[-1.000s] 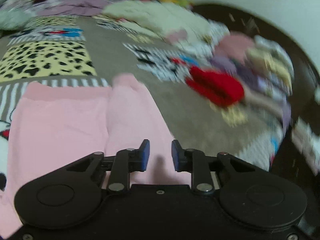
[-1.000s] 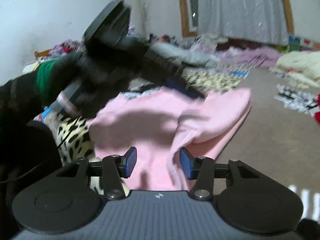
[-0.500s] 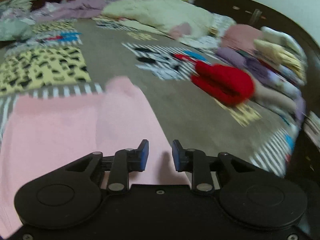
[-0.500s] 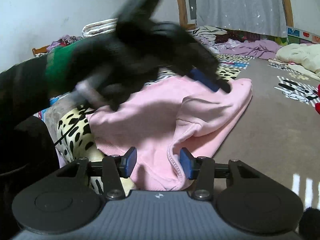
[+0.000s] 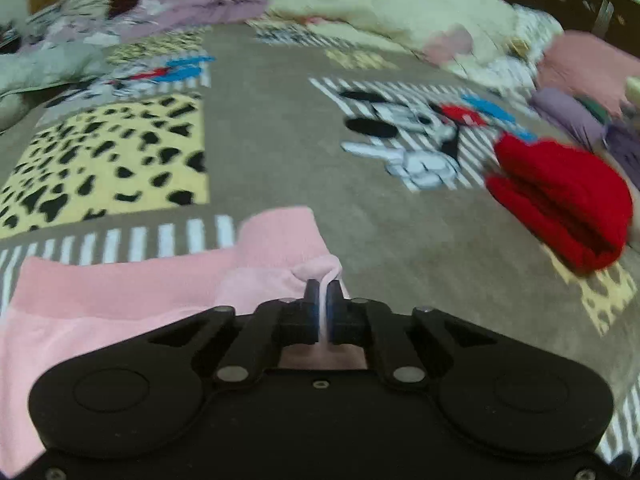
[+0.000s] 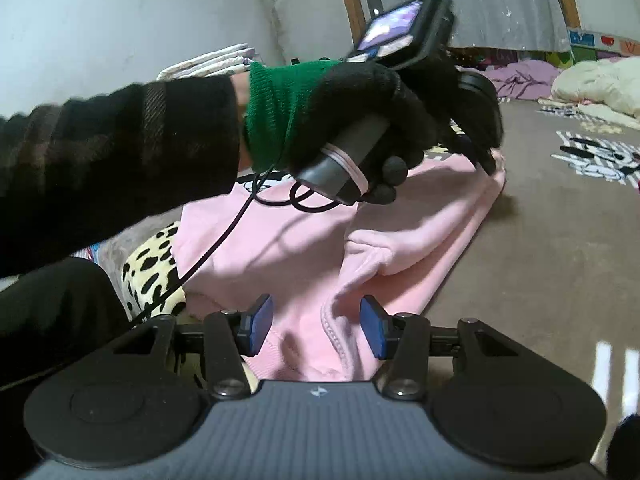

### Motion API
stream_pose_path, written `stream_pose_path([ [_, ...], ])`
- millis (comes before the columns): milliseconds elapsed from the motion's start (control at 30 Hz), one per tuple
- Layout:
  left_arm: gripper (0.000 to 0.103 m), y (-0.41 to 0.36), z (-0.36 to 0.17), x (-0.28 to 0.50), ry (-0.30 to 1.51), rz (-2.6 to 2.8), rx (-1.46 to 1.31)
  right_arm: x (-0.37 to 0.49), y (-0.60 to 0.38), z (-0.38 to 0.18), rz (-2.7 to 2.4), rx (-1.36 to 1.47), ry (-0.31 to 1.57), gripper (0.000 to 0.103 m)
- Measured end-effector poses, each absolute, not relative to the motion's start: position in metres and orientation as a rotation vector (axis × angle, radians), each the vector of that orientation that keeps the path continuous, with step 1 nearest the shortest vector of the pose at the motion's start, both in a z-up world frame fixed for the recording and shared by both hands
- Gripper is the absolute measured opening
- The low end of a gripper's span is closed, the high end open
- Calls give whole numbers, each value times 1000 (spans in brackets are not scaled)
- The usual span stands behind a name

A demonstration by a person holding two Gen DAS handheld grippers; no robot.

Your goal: Fold clothes

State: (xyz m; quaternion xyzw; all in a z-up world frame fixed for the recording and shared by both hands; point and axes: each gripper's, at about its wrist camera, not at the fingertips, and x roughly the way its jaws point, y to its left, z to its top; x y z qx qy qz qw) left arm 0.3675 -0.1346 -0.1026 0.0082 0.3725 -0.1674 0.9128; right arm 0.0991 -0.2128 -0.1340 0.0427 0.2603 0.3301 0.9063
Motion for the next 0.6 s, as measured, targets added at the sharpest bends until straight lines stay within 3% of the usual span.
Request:
stream_pose_path([
  [133, 1, -114, -79, 357, 651, -264, -116, 100, -216, -134, 716, 129, 560, 56],
  [267, 1, -137, -84, 376, 705, -253, -19, 99, -216, -136, 730, 125, 581, 58],
  [333, 14, -149, -99, 381, 766, -289, 62, 98, -216, -136, 733, 119, 581, 58],
  [600, 15, -121, -69, 327, 668, -332, 99, 84, -219, -127, 714, 50, 547, 60],
])
